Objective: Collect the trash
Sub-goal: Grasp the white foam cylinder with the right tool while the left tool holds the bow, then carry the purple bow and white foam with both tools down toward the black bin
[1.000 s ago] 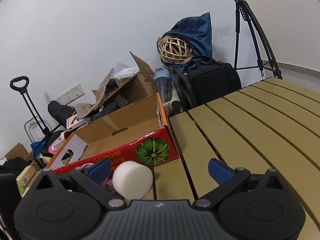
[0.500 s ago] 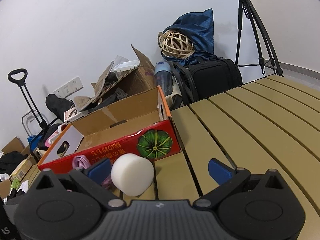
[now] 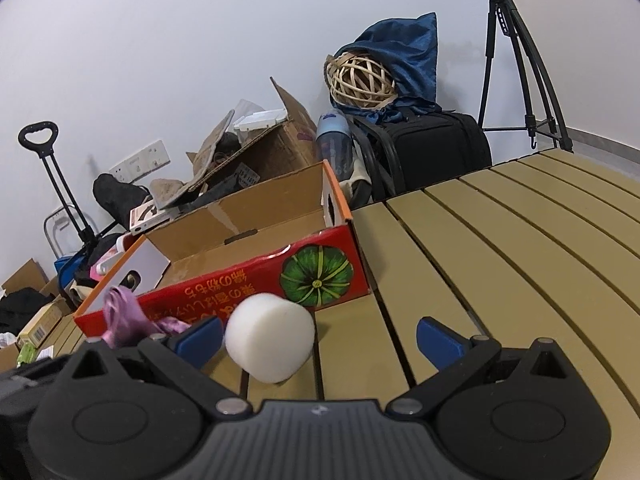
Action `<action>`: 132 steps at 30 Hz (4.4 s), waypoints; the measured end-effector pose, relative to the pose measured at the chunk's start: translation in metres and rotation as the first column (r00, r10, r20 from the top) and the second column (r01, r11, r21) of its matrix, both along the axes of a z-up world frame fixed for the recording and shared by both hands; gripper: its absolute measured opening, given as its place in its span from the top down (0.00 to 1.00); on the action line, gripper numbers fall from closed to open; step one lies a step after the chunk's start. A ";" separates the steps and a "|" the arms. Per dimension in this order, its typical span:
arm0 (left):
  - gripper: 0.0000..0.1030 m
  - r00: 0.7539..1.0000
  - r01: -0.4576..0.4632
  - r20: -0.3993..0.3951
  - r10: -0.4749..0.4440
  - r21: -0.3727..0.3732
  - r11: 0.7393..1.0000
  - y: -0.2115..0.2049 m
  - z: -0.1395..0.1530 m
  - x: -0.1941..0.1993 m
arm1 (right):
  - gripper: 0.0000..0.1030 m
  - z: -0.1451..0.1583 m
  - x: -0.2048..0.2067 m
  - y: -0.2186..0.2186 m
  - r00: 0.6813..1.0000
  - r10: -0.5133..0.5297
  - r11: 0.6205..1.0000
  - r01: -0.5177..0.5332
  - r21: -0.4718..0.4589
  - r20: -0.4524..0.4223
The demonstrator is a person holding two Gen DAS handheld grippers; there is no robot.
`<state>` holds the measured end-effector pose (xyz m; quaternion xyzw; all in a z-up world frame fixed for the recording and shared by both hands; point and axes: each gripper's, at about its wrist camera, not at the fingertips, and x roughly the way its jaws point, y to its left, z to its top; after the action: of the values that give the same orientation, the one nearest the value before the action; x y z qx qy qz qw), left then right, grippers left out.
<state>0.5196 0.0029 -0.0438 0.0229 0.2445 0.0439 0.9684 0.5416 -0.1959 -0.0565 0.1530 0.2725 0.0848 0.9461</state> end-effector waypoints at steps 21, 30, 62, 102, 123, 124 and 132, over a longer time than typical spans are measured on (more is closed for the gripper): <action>0.64 0.991 -0.117 0.060 0.117 -0.006 0.993 0.059 0.033 -0.043 | 0.01 -0.009 0.028 0.071 0.998 0.035 0.982 -0.043 -0.184 -0.047; 0.64 0.988 -0.139 0.060 0.139 -0.009 0.990 0.073 0.037 -0.058 | 0.53 -0.014 0.044 0.070 0.994 -0.012 0.990 -0.003 -0.144 -0.106; 0.64 0.988 -0.125 0.090 0.126 -0.016 0.992 0.047 0.080 -0.146 | 0.69 0.043 -0.069 0.031 0.999 0.047 0.999 -0.046 -0.027 0.025; 0.64 0.993 -0.041 0.105 0.048 -0.071 0.997 0.015 0.068 -0.339 | 0.69 0.051 -0.305 0.007 0.965 0.231 0.966 -0.213 -0.148 0.123; 0.64 0.997 -0.031 -0.068 0.023 -0.119 0.992 0.034 -0.011 -0.392 | 0.69 -0.026 -0.374 0.025 0.934 0.353 0.915 -0.357 -0.185 -0.056; 0.64 0.997 -0.033 -0.079 0.023 -0.120 0.992 0.035 -0.015 -0.394 | 0.69 -0.032 -0.375 0.026 0.932 0.357 0.913 -0.364 -0.185 -0.070; 0.64 0.985 -0.059 -0.168 0.038 -0.121 0.991 0.045 -0.052 -0.400 | 0.69 -0.065 -0.378 0.035 0.914 0.373 0.898 -0.399 -0.183 -0.160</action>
<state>0.1192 0.0477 -0.0957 -0.0404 0.3268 0.0498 0.9429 0.1640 -0.1610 -0.1218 -0.0008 0.3618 0.2320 0.9029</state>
